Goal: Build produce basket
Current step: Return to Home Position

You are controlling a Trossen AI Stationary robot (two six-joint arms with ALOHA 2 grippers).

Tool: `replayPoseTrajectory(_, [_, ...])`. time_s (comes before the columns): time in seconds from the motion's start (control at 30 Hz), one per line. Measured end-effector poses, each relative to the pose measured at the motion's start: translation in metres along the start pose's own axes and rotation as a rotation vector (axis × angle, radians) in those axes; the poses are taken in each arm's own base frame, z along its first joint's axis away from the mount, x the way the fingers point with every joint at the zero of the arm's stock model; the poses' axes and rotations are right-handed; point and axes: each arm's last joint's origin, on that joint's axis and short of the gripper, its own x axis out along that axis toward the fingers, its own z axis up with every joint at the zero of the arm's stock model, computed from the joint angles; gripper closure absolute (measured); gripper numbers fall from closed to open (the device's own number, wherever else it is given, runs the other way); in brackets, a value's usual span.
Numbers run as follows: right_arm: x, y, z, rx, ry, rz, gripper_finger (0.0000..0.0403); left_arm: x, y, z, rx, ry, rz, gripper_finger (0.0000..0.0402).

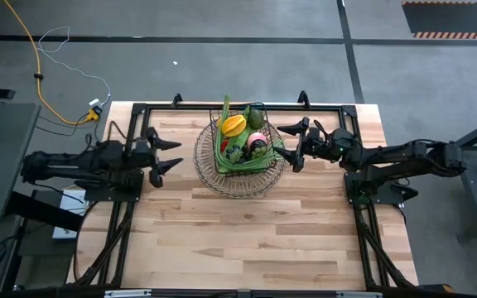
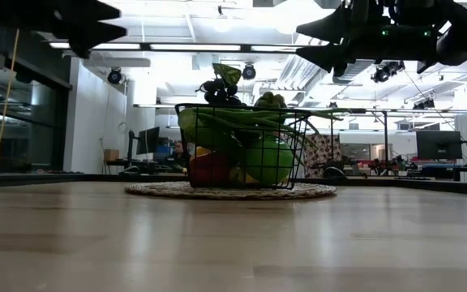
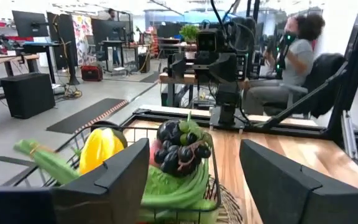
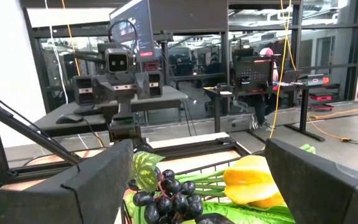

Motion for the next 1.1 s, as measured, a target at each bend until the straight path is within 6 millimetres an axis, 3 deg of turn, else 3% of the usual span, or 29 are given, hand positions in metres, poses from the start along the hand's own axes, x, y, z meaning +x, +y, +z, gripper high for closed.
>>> replayPoseTrajectory(0.13, [0.000,0.000,0.000,0.000,0.002,-0.001,0.0048,-0.014,0.004,-0.016,-0.024,-0.050,0.001,0.0211])
replayPoseTrajectory(0.37, [0.000,0.000,0.000,0.000,0.002,-0.001,0.0048,-0.018,0.005,-0.052,-0.056,-0.030,-0.017,0.0383])
replayPoseTrajectory(0.67, [0.000,0.000,-0.002,0.078,0.019,-0.002,0.0048,-0.015,0.007,-0.082,-0.089,0.017,-0.001,0.0400])
replayPoseTrajectory(0.97, [-0.003,-0.003,-0.006,0.135,0.081,-0.061,0.0053,-0.015,0.008,-0.077,-0.083,-0.026,0.011,0.0399])
replayPoseTrajectory(1.1, [-0.019,-0.006,0.006,0.171,0.114,-0.081,0.0100,-0.015,0.010,-0.078,-0.086,-0.025,0.087,0.0399])
